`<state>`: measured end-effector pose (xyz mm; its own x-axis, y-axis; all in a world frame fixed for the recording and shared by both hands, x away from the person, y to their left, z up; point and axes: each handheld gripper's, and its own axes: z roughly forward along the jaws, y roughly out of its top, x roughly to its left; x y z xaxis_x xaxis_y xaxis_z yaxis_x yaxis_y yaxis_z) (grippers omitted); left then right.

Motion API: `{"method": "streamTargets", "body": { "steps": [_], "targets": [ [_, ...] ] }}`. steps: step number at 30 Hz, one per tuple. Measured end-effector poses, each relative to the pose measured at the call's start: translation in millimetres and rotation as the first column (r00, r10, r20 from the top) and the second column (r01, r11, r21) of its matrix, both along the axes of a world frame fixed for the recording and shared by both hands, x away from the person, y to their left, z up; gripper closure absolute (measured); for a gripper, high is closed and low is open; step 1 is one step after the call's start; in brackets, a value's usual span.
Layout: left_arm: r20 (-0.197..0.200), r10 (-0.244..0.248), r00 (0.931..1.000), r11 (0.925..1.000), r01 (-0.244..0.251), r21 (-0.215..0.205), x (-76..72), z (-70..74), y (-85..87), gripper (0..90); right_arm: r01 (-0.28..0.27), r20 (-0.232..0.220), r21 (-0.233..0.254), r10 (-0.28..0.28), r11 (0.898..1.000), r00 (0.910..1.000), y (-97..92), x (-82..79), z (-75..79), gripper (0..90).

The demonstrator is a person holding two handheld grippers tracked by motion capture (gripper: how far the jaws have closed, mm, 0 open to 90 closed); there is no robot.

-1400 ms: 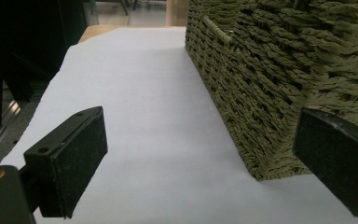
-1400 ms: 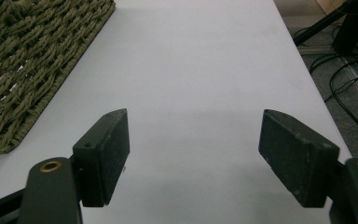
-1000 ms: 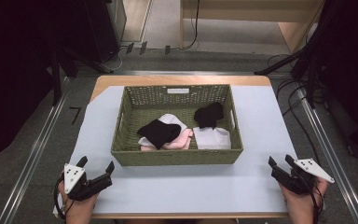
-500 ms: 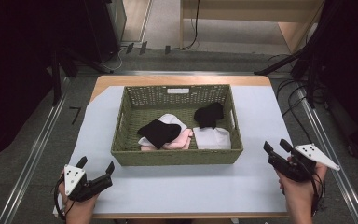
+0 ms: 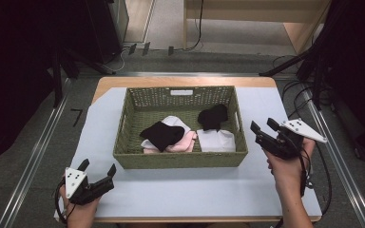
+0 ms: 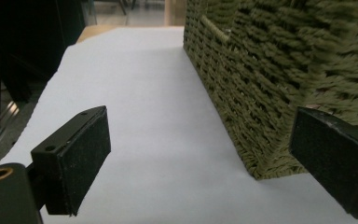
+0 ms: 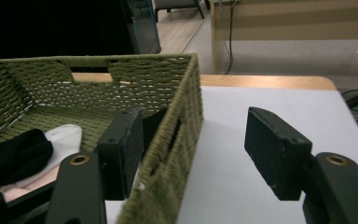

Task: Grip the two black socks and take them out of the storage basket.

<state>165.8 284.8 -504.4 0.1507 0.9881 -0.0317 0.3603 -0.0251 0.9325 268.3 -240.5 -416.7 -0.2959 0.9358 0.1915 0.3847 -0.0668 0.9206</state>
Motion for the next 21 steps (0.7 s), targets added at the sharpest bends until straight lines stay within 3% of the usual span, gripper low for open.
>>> {"method": "streamTargets", "body": {
  "steps": [2,9,21],
  "targets": [
    [-0.021,0.002,0.9998,1.0,-0.002,0.009,1.9,0.2,-1.5,6.5,-0.01,-0.01,-0.011,0.009,1.0,0.9999,9.4,5.5,3.1,37.7],
    [-0.002,-0.007,1.0,1.0,0.007,-0.005,-0.1,0.1,0.9,6.6,-0.021,-0.019,-0.047,0.02,0.999,0.9996,40.2,23.2,21.8,37.3],
    [-0.005,-0.01,0.9999,1.0,0.01,-0.001,0.6,0.0,0.0,6.6,-0.056,-0.023,-0.075,0.054,0.996,0.9983,77.0,45.7,29.0,37.1]
  ]
}}
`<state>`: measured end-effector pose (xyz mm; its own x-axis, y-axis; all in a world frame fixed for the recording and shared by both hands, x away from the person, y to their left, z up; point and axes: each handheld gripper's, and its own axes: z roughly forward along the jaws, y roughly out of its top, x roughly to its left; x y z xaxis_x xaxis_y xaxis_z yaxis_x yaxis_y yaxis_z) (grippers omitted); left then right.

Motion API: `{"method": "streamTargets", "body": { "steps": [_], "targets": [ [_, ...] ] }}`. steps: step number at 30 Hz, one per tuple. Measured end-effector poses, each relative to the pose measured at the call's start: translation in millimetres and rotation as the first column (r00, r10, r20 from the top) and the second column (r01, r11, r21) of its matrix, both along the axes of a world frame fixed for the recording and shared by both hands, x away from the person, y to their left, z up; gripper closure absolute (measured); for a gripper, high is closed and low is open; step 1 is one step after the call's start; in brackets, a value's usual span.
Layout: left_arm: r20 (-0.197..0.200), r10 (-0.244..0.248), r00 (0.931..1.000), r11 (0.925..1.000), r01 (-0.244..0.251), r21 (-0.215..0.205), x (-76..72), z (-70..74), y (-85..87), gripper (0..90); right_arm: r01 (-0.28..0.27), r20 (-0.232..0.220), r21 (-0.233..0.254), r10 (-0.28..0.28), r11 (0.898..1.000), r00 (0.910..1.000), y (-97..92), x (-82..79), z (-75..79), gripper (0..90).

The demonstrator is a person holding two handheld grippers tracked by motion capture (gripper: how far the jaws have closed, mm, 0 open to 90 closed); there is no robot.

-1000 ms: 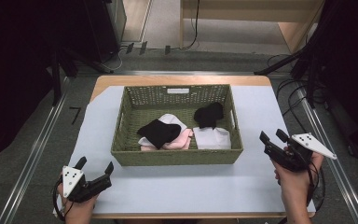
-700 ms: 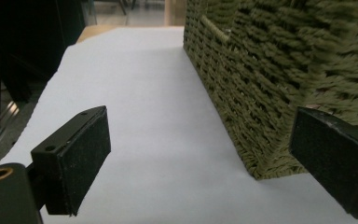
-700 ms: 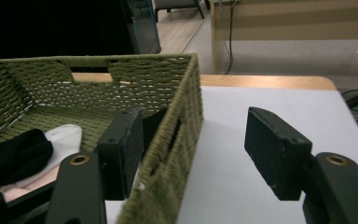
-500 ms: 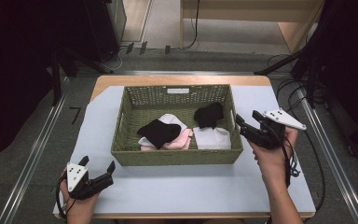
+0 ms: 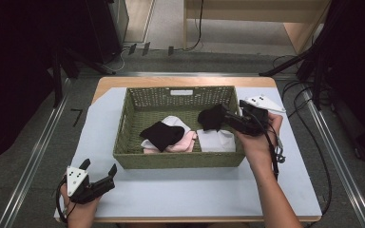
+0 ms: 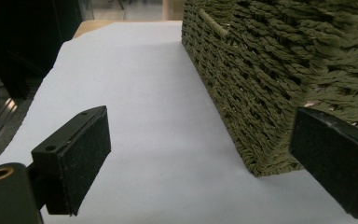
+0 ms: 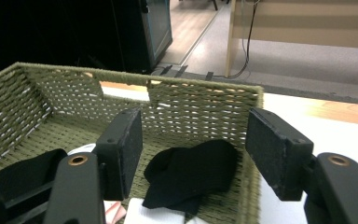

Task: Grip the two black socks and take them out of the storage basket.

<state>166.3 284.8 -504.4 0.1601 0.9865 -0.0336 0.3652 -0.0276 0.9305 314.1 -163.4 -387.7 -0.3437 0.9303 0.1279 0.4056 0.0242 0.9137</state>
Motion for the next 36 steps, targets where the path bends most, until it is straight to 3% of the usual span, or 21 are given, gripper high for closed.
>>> {"method": "streamTargets", "body": {
  "steps": [11,17,21,25,29,30,31,32,33,34,35,36],
  "targets": [
    [-0.002,-0.002,1.0,1.0,0.002,-0.001,0.3,0.0,0.2,6.9,-0.02,-0.019,-0.036,0.019,0.999,0.9996,34.1,25.9,-16.4,34.8],
    [-0.007,-0.004,1.0,1.0,0.004,0.0,0.8,0.1,0.1,6.9,0.019,-0.045,-0.038,-0.02,0.999,0.9988,41.4,39.3,-26.6,35.1],
    [-0.01,-0.003,0.9999,1.0,0.003,0.001,1.2,0.1,0.2,6.9,0.015,-0.108,-0.011,-0.017,1.0,0.994,47.6,48.5,-35.7,37.4],
    [-0.01,-0.002,0.9999,1.0,0.002,0.003,1.2,0.1,0.0,6.9,0.036,-0.179,-0.121,-0.057,0.992,0.9822,55.7,60.5,-45.3,41.3],
    [-0.01,-0.003,0.9999,1.0,0.003,0.002,1.1,0.1,0.0,6.9,0.028,-0.246,-0.138,-0.062,0.99,0.9672,61.0,73.1,-56.1,41.9],
    [-0.009,-0.004,1.0,1.0,0.004,0.002,1.1,0.1,0.0,6.9,0.029,-0.268,-0.148,-0.068,0.989,0.961,62.6,75.7,-59.0,43.5],
    [-0.01,-0.004,0.9999,1.0,0.004,0.002,1.0,0.1,0.0,6.9,0.031,-0.306,-0.181,-0.086,0.983,0.9483,65.9,79.9,-64.2,44.7],
    [-0.009,-0.005,1.0,1.0,0.005,0.003,1.1,0.0,0.0,6.9,0.031,-0.306,-0.181,-0.086,0.983,0.9483,65.9,79.9,-64.2,44.7],
    [-0.01,-0.006,0.9999,1.0,0.006,0.002,1.1,0.1,-0.1,6.9,0.029,-0.319,-0.191,-0.09,0.981,0.9435,67.2,82.3,-66.1,45.0],
    [-0.011,-0.005,0.9999,1.0,0.005,0.001,1.2,0.0,-0.2,6.9,0.024,-0.348,-0.206,-0.096,0.978,0.9327,70.0,86.8,-69.8,44.7],
    [-0.011,-0.006,0.9999,1.0,0.006,0.0,1.2,0.1,-0.1,6.9,0.024,-0.348,-0.206,-0.096,0.978,0.9327,70.0,86.8,-69.8,44.7],
    [-0.011,-0.007,0.9999,1.0,0.007,0.0,1.2,0.0,0.0,6.9,0.019,-0.362,-0.217,-0.098,0.976,0.9269,71.4,89.0,-72.6,43.7]
  ]
}}
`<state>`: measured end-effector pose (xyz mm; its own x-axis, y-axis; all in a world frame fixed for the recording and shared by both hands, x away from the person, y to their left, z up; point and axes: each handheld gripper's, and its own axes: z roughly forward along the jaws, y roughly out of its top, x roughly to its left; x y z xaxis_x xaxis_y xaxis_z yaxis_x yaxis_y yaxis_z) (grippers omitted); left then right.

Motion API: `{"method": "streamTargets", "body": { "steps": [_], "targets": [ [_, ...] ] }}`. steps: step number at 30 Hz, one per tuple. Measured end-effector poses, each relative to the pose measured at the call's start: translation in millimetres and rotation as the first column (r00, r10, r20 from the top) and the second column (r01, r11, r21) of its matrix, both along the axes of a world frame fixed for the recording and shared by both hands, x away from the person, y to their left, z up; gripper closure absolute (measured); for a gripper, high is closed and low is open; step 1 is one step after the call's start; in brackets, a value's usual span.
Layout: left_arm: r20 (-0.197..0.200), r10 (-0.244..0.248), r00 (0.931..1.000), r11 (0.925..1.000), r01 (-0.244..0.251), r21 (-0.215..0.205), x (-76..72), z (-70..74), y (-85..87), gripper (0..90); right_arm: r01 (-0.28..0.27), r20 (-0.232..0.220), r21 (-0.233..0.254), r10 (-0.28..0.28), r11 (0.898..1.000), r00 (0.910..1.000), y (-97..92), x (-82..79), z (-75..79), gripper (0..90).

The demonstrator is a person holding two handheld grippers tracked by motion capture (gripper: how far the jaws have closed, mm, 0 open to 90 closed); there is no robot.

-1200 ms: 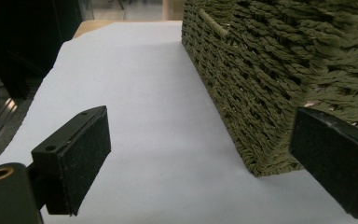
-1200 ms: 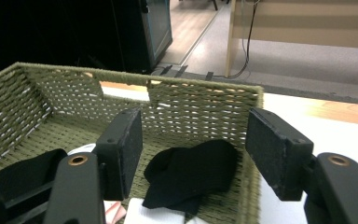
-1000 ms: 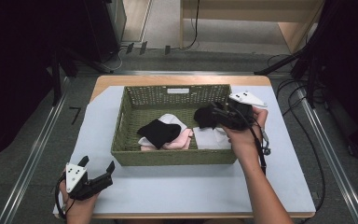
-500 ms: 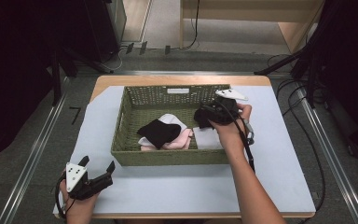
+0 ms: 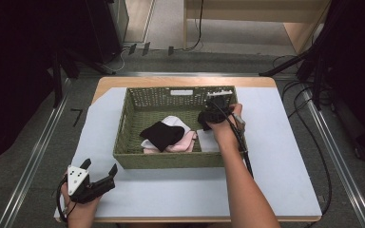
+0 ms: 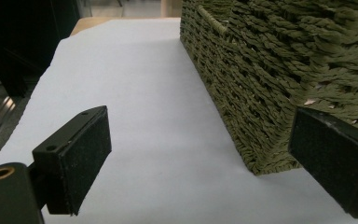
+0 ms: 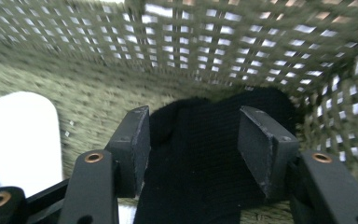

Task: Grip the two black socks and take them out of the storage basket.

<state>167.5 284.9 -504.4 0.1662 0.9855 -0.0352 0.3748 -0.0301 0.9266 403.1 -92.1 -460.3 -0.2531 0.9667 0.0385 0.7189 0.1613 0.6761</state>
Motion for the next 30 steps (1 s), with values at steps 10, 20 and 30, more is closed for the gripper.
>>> {"method": "streamTargets", "body": {
  "steps": [10,20,30],
  "targets": [
    [0.008,-0.006,0.9999,0.9999,0.006,0.009,-1.0,-0.1,-0.6,7.1,0.031,-0.129,-0.055,-0.038,0.998,0.9909,5.5,14.5,-32.2,38.7],
    [0.014,-0.006,0.9999,1.0,0.006,0.007,-1.2,-0.3,-0.5,7.1,0.079,-0.13,-0.141,-0.097,0.987,0.9868,4.1,11.5,-26.9,80.5],
    [0.008,-0.005,1.0,0.9999,0.005,0.014,-0.3,-0.2,-1.2,7.1,-0.022,0.047,0.021,0.021,1.0,0.9987,8.8,3.2,2.0,81.7]
  ]
}}
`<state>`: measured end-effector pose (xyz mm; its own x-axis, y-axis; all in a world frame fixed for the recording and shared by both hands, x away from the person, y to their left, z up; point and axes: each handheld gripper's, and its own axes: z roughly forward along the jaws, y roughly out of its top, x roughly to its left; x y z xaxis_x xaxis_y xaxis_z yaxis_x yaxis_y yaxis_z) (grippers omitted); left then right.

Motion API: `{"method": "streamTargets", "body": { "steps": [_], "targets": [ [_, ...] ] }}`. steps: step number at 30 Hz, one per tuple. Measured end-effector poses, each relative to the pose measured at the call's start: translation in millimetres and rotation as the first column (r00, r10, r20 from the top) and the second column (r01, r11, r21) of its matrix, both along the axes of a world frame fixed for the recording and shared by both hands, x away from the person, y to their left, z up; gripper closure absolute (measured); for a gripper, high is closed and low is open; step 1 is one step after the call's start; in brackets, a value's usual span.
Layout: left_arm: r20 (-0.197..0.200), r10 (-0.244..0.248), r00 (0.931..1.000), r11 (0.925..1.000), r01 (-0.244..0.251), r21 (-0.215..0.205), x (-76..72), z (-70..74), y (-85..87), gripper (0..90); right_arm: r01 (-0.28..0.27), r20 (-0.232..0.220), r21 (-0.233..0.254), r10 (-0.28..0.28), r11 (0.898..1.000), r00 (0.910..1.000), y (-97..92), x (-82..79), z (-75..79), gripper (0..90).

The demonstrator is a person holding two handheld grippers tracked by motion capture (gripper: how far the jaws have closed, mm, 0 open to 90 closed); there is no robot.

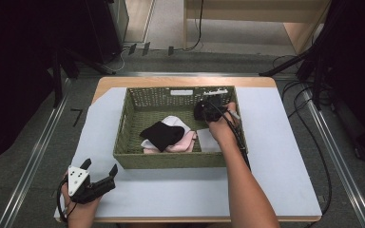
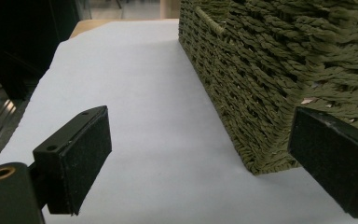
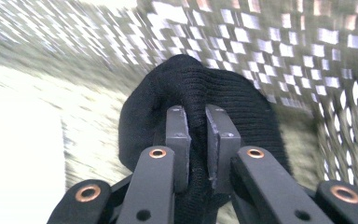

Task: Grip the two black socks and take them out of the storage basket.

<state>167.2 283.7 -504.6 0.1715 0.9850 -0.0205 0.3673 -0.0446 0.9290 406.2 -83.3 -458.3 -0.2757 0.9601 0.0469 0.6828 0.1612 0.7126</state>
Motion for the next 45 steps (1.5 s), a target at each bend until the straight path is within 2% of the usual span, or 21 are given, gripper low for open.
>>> {"method": "streamTargets", "body": {
  "steps": [4,9,12,18,20,21,22,24,25,26,31,35,38,43,45],
  "targets": [
    [-0.007,0.004,1.0,1.0,-0.004,0.005,0.5,0.1,-1.0,7.2,-0.049,0.073,0.048,0.046,0.998,0.9963,-2.4,-7.3,10.8,81.8],
    [-0.009,0.006,0.9999,0.9999,-0.006,0.009,0.7,0.1,-1.1,7.3,-0.06,0.154,0.106,0.044,0.993,0.9871,-15.3,-16.1,20.4,81.8],
    [-0.011,0.006,0.9999,0.9999,-0.006,0.013,1.0,0.1,-1.6,7.3,-0.081,0.215,0.132,0.051,0.988,0.9753,-23.0,-22.1,27.2,81.8],
    [-0.011,0.007,0.9999,0.9999,-0.007,0.014,1.1,0.1,-1.7,7.4,-0.112,0.324,0.16,0.055,0.981,0.9446,-33.0,-36.1,42.2,81.8],
    [-0.012,0.007,0.9999,0.9999,-0.007,0.013,1.0,0.1,-1.7,7.4,-0.119,0.361,0.16,0.054,0.98,0.9308,-35.9,-40.4,46.5,81.8],
    [-0.013,0.008,0.9999,0.9999,-0.007,0.013,1.0,0.1,-1.6,7.4,-0.12,0.393,0.161,0.048,0.98,0.9182,-39.1,-43.9,50.5,81.7],
    [-0.013,0.008,0.9999,0.9999,-0.008,0.013,1.0,0.1,-1.6,7.4,-0.12,0.393,0.161,0.048,0.98,0.9182,-39.1,-43.9,50.5,81.7],
    [-0.011,0.007,0.9999,0.9999,-0.007,0.013,1.0,0.1,-1.6,7.4,-0.121,0.418,0.174,0.038,0.977,0.9077,-43.1,-46.3,54.6,81.7],
    [-0.011,0.007,0.9999,0.9999,-0.006,0.013,1.0,0.1,-1.6,7.4,-0.13,0.444,0.198,0.03,0.971,0.8954,-47.6,-48.7,59.1,81.7],
    [-0.011,0.008,0.9999,0.9999,-0.008,0.011,0.9,0.1,-1.6,7.4,-0.13,0.444,0.198,0.03,0.971,0.8954,-47.6,-48.7,59.1,81.7],
    [-0.013,0.007,0.9999,0.9999,-0.007,0.012,1.1,0.1,-1.5,7.4,-0.123,0.518,0.214,-0.005,0.969,0.8553,-59.7,-54.1,69.6,81.6],
    [-0.012,0.007,0.9999,0.9999,-0.007,0.01,1.1,0.1,-1.6,7.4,-0.109,0.557,0.234,-0.041,0.966,0.8294,-71.9,-56.7,75.5,81.5],
    [-0.012,0.007,0.9999,0.9999,-0.007,0.012,1.1,0.1,-1.6,7.4,-0.08,0.56,0.259,-0.082,0.963,0.8248,-84.4,-56.6,77.8,81.5],
    [-0.015,0.008,0.9999,0.9999,-0.008,0.014,1.3,0.2,-1.7,7.4,-0.037,0.554,0.259,-0.117,0.965,0.8245,-104.6,-56.9,74.9,81.4],
    [-0.014,0.009,0.9999,0.9999,-0.008,0.014,1.2,0.1,-1.7,7.4,-0.018,0.544,0.26,-0.131,0.966,0.8287,-113.1,-57.3,71.5,81.4]
  ]
}}
